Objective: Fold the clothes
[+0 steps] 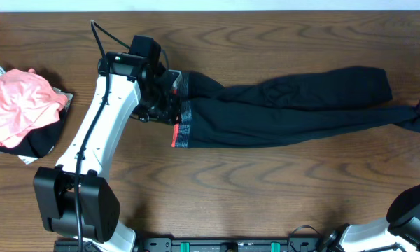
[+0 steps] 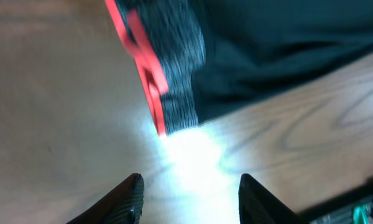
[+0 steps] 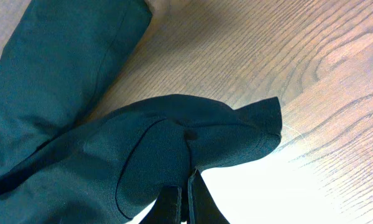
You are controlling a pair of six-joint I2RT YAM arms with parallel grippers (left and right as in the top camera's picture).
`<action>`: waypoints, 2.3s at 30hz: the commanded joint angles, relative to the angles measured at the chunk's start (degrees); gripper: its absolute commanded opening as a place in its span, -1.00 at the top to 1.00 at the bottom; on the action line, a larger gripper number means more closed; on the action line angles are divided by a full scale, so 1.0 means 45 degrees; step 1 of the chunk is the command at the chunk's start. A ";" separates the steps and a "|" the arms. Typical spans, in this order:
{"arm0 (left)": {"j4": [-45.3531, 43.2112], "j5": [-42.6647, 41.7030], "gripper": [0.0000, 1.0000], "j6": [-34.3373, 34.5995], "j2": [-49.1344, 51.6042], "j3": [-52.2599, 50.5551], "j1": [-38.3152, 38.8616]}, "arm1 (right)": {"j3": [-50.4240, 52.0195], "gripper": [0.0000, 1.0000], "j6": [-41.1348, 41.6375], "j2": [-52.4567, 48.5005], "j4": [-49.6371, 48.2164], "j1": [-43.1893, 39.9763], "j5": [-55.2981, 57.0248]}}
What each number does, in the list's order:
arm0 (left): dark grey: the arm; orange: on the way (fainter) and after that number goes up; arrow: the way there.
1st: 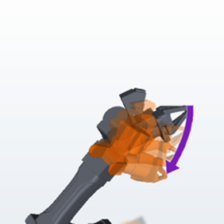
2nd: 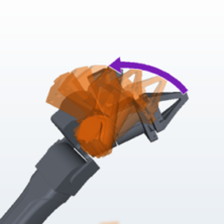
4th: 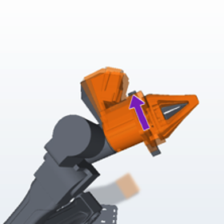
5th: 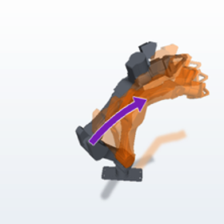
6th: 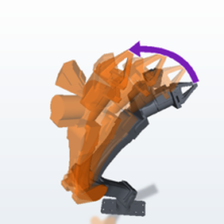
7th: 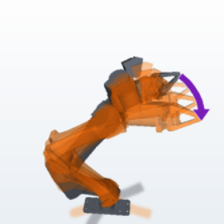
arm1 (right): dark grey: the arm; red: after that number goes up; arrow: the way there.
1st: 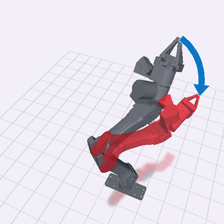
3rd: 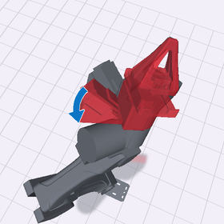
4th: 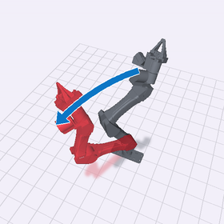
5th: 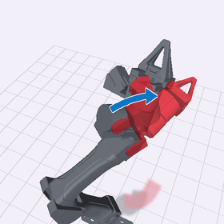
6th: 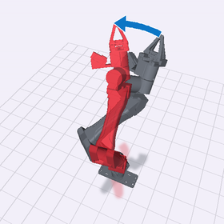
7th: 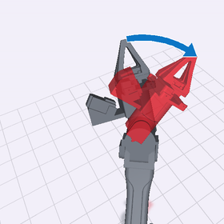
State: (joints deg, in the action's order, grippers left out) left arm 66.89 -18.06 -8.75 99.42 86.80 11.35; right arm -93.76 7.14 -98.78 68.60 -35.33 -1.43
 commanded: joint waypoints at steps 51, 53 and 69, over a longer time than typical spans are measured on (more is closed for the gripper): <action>-0.8558 0.0364 -0.15 -0.2045 0.0743 -0.5459 -0.0029 | -0.0039 0.97 0.0029 0.0049 0.0136 -0.0063 0.0219; -0.8621 0.0364 -0.15 -0.1996 0.0743 -0.5459 -0.0029 | -0.0039 0.97 0.0029 0.0049 0.0136 -0.0063 0.0219; -0.8806 -0.1137 -0.15 -0.1758 0.0743 -0.5484 0.0811 | -0.0039 0.97 0.0029 0.0049 0.0141 -0.0063 0.0214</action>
State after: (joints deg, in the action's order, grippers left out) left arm 27.38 -22.00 -16.56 102.35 62.17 13.82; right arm -93.76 7.14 -98.78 69.21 -35.33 -1.28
